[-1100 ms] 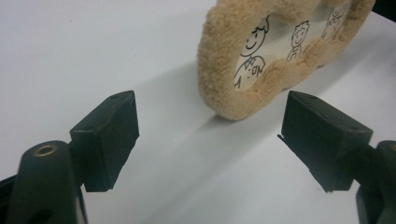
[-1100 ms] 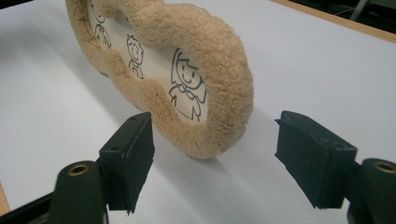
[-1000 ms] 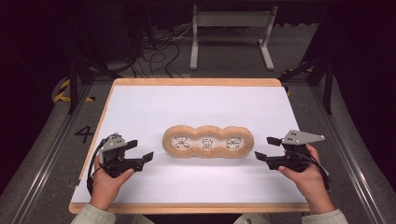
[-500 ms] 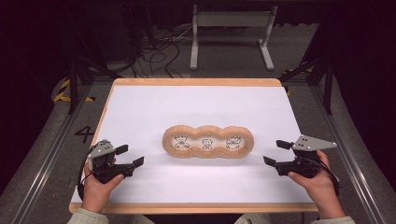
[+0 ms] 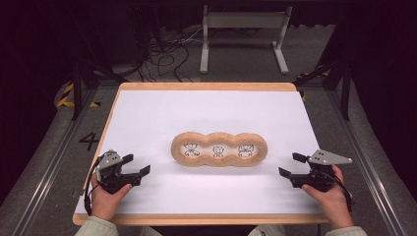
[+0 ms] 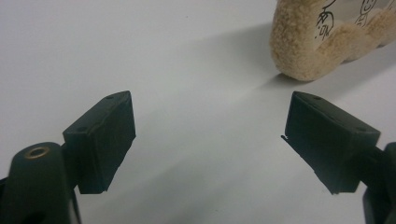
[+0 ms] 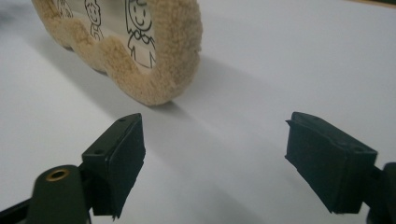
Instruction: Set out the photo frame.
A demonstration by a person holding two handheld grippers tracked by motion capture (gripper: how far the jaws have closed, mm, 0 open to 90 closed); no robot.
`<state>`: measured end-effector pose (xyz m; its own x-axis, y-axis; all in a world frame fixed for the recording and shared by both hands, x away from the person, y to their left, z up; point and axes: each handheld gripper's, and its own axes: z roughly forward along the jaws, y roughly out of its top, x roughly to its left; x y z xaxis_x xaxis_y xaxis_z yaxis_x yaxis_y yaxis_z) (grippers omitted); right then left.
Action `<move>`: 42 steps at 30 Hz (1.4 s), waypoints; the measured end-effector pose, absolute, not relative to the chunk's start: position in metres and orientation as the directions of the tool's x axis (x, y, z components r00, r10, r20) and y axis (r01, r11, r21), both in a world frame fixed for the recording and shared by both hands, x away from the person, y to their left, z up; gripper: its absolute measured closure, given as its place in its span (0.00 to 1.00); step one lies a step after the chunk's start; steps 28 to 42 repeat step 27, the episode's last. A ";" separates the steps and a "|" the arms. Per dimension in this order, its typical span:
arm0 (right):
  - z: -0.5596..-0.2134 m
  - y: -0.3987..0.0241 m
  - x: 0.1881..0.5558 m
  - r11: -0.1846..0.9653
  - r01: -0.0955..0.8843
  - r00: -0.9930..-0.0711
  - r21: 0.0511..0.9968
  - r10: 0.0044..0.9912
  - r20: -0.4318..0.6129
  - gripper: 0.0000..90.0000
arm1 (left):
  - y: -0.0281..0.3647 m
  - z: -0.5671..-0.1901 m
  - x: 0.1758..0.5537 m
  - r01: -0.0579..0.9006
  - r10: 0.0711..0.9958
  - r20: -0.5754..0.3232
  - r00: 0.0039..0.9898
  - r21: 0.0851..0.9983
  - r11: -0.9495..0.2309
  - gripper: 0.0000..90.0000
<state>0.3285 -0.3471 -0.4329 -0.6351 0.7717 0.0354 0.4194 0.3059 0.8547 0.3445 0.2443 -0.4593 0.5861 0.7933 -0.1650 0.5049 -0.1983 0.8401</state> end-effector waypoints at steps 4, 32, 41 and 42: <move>-0.442 -0.347 0.330 0.323 0.434 -0.637 0.841 0.771 0.033 0.21 | 0.245 -0.465 0.348 0.514 0.795 -0.154 0.587 0.829 -0.219 0.19; -0.452 -0.345 0.330 0.326 0.471 -0.617 0.820 0.786 0.042 0.17 | 0.233 -0.466 0.350 0.532 0.808 -0.111 0.578 0.802 -0.271 0.19; -0.452 -0.345 0.330 0.326 0.471 -0.617 0.820 0.786 0.042 0.17 | 0.233 -0.466 0.350 0.532 0.808 -0.111 0.578 0.802 -0.271 0.19; -0.452 -0.345 0.330 0.326 0.471 -0.617 0.820 0.786 0.042 0.17 | 0.233 -0.466 0.350 0.532 0.808 -0.111 0.578 0.802 -0.271 0.19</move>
